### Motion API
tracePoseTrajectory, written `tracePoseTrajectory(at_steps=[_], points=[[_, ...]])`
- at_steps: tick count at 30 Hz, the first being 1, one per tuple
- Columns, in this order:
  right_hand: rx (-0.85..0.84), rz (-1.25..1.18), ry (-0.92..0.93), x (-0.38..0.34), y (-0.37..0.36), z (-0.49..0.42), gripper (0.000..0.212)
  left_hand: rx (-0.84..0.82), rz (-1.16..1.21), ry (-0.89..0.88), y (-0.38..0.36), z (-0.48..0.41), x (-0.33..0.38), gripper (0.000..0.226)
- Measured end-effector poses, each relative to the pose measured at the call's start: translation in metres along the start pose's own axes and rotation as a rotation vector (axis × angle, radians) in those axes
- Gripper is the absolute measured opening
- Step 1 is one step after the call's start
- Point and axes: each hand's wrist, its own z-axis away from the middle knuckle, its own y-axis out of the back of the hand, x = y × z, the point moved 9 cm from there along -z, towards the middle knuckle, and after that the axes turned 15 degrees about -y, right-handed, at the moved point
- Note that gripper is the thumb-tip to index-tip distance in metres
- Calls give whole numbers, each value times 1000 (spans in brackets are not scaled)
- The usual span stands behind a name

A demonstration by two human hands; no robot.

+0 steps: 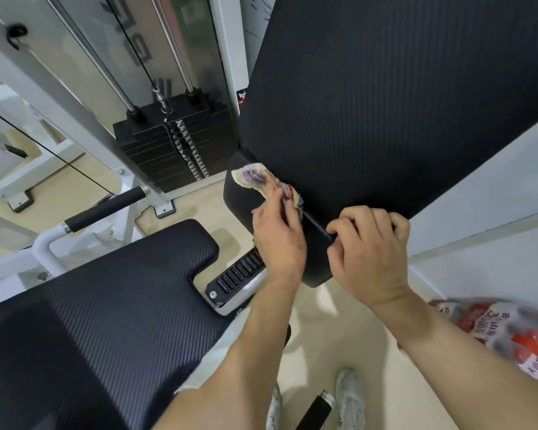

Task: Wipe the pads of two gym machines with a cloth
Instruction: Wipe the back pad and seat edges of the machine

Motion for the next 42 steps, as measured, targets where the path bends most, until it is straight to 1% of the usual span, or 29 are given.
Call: tracePoseTrajectory(at_steps=[3, 5, 6, 7, 10, 11, 12, 13, 14, 15, 18, 19, 21, 24, 27, 30, 32, 33, 35, 37, 39, 42], points=[[-2, 0, -34, 1, -2, 12, 13, -79, 40, 30, -12, 39, 12, 33], [-3, 12, -70, 2, -4, 24, 18, -173, 98, 49, -20, 61, 21, 36], [-9, 12, -92, 5, -5, 29, 19, -220, 89, 4, -22, 68, 27, 35], [-24, 6, -120, 8, -6, 35, 17, -261, 61, -78, -22, 71, 31, 34], [-98, -49, -213, 19, -9, 50, 18, -287, -71, -440, -9, 55, 39, 26], [-115, -66, -238, 21, -9, 54, 20, -286, -111, -527, -4, 46, 40, 25], [-126, -83, -254, 21, -10, 57, 22, -290, -139, -568, 0, 37, 39, 25], [-137, -109, -264, 21, -11, 60, 23, -294, -152, -570, 3, 26, 37, 25], [-154, -147, -272, 19, -12, 63, 23, -290, -149, -537, 7, 15, 34, 23], [-178, -191, -278, 17, -15, 66, 23, -265, -125, -461, 12, 2, 26, 19], [-249, -276, -287, 8, -26, 70, 19, -80, -11, -61, 31, -40, -18, 5], [-265, -290, -281, 4, -31, 70, 17, -29, 2, 43, 33, -47, -30, 3], [-282, -313, -266, -3, -40, 68, 11, 11, 34, 144, 29, -48, -41, 3], [-337, -301, -278, -6, -55, 71, 6, -44, 36, 177, 3, 4, -47, 10], [-399, -247, -342, 3, -65, 85, 6, -183, 21, 193, -21, 75, -52, 7], [-408, -196, -389, 16, -63, 96, 10, -263, 63, 156, -23, 100, -48, 6], [-392, -176, -387, 21, -59, 98, 15, -239, 85, 117, -13, 83, -41, 8], [-390, -171, -376, 21, -58, 98, 16, -195, 95, 119, -5, 65, -37, 11], [-389, -171, -346, 17, -59, 94, 10, -48, 117, 197, 11, 17, -36, 15], [-386, -200, -321, 9, -61, 88, 8, 56, 114, 266, 22, -28, -40, 16], [-357, -243, -299, -1, -60, 80, 9, 84, 96, 259, 23, -48, -45, 18], [-312, -286, -259, -12, -60, 72, 13, 30, 99, 355, 2, -9, -69, 23]])
